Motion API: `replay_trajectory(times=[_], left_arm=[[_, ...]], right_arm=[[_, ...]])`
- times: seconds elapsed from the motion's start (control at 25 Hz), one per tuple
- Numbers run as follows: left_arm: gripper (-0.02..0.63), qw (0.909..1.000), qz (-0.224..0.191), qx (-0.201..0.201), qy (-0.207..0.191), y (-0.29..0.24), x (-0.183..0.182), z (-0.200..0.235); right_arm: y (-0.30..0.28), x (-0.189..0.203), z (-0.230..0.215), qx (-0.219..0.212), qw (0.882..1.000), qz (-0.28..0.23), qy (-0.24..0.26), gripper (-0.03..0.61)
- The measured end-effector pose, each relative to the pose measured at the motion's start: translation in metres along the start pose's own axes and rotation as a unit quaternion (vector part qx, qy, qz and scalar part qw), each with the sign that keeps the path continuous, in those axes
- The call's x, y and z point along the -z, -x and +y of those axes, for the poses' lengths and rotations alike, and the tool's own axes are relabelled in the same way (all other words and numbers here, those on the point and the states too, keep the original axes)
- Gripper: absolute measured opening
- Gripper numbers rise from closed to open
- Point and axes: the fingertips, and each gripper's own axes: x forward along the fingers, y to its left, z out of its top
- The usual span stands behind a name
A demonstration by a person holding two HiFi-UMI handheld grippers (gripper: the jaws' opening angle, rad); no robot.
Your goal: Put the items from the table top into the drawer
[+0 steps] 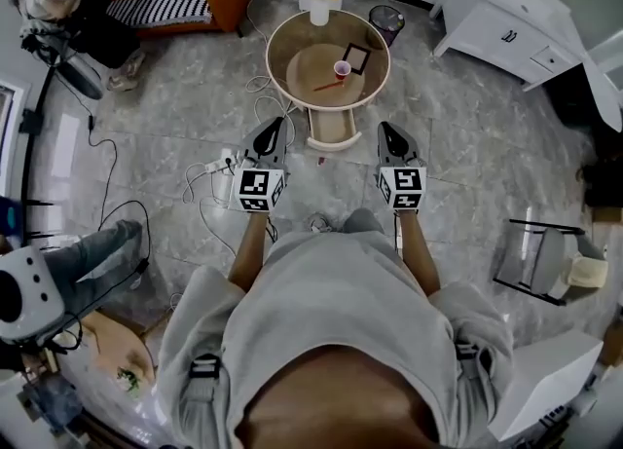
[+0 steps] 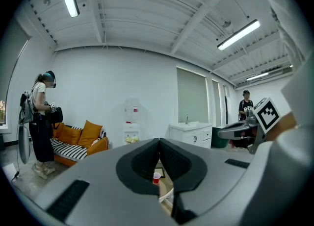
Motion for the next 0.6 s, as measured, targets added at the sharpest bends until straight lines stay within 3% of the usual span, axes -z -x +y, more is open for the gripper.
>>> replay_trajectory(times=[0.6], left_arm=[[0.015,0.9996,0.024,-0.01,0.011,-0.015,0.021,-0.019]], right_arm=[[-0.017,0.018,-0.011,-0.03,0.999,0.012,-0.008,0.025]])
